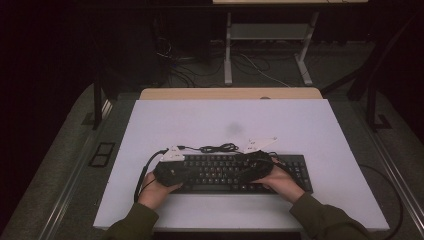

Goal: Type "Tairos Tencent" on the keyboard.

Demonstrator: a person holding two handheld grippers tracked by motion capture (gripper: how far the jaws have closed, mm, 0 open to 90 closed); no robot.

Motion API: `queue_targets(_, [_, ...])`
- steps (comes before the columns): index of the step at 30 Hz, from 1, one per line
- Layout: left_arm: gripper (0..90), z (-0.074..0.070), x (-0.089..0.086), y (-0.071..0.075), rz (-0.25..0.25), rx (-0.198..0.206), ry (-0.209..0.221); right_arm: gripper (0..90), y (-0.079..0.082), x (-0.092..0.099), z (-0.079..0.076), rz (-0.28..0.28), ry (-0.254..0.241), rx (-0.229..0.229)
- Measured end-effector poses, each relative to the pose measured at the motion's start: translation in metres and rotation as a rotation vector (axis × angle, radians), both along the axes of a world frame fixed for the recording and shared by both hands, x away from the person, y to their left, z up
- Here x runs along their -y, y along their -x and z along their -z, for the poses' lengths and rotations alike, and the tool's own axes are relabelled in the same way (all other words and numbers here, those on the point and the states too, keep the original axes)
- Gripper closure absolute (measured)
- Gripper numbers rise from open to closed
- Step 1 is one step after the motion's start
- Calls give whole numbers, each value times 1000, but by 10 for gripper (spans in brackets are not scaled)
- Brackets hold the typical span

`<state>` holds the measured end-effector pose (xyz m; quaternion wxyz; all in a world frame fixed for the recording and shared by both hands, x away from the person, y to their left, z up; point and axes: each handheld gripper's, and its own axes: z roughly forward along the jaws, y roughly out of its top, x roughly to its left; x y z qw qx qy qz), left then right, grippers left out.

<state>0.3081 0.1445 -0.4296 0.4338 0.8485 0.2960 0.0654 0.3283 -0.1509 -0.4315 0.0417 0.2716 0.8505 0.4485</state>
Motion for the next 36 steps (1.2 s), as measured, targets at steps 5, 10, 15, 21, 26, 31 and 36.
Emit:
queue_targets(5, [884,-1,0,-5,-6,3,1,244,2,6,0,16,3,5])
queue_targets(10, [884,0,-1,-10,-9,4,-11,240,3,11,0,34,-2,11])
queue_targets(15, [884,1,-2,-14,-18,4,-15,237,5,14,0,44,-5,12])
queue_targets(21, [884,2,-2,-17,-24,-2,-22,234,6,16,0,56,1,11])
queue_targets(26, [884,3,-2,-17,-28,-5,-29,234,6,16,0,56,1,13])
queue_targets(31, [884,5,-2,-18,-22,-8,-43,234,6,16,0,56,0,12])
queue_targets(36, [884,5,-2,-19,-19,-7,-46,234,6,16,0,57,2,13])
